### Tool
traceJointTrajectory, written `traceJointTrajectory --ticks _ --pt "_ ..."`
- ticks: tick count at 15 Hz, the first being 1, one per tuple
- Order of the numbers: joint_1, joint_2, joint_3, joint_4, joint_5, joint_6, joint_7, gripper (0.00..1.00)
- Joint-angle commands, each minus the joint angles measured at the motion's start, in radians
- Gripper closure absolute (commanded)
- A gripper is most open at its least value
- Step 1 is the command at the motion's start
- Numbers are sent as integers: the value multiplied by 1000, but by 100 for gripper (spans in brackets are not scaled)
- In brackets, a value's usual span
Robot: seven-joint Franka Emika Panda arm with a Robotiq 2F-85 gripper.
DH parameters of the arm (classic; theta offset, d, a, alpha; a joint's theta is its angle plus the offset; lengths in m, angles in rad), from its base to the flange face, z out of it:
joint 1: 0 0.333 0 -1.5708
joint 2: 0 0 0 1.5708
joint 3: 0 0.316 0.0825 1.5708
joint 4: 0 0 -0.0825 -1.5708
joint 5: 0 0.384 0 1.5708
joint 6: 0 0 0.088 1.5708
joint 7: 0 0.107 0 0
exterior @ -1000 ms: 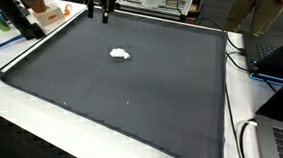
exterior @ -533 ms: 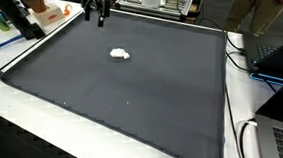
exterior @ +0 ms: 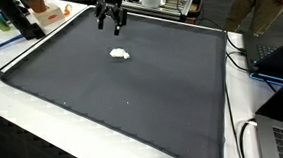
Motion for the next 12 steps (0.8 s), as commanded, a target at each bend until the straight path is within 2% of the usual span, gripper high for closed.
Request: traceJointTrajectory --ticks 1,2,7,10,12 --pt "112 56 -55 21 178 45 -70 0" --pt "175 93 -84 30 271 93 -89 0" --pt "369 178 -71 102 638 239 -167 0" --pt "444 174 -69 147 772 311 -229 0" --pt "472 154 -57 169 801 313 -274 0"
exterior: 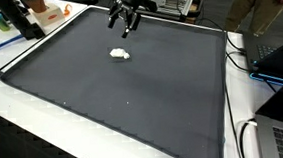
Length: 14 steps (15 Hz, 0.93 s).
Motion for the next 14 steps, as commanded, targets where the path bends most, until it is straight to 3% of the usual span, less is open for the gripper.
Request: traceJointTrajectory --ticks 1,9,10,14 --pt "50 -20 9 46 65 -6 -89 0" --pt "84 3 19 104 79 -141 -238 0" --pt "74 -7 30 96 31 -89 -171 0" --pt "80 -9 28 89 53 -137 -229 0"
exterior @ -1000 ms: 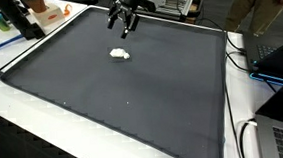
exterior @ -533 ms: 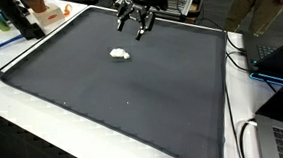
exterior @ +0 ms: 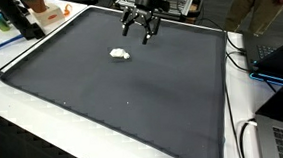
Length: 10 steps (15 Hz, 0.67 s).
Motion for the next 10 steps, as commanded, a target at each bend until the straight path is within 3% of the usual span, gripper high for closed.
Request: traceJointTrajectory --ticks 1,7,10 --pt "5 -20 5 -13 7 -29 -25 0" --pt "14 -31 0 -23 61 -113 -86 0" --pt "33 19 -31 -9 187 -84 -139 0"
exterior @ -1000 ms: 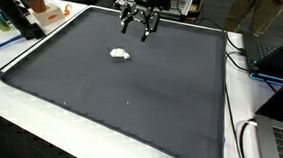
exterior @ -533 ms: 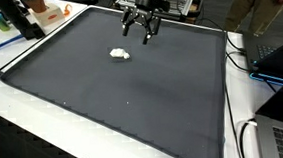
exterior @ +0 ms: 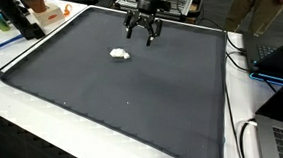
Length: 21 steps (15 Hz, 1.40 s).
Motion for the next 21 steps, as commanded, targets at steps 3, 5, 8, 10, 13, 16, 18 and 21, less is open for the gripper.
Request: traceJointTrajectory --ticks 3,5,8,10,13,16,18,21 --pt "9 9 -30 -3 185 -18 -84 0" --pt "4 19 -25 -3 138 0 -63 0" --pt "7 30 -28 8 148 11 -65 0" --pt "7 40 -33 20 166 16 -69 0" --pt "4 44 -50 36 196 15 -91 0" --pt "-4 32 -74 49 267 -25 -162 0" --pt "-14 23 -84 57 315 -58 -236 0" --pt "-34 6 -91 70 356 -130 -335 0"
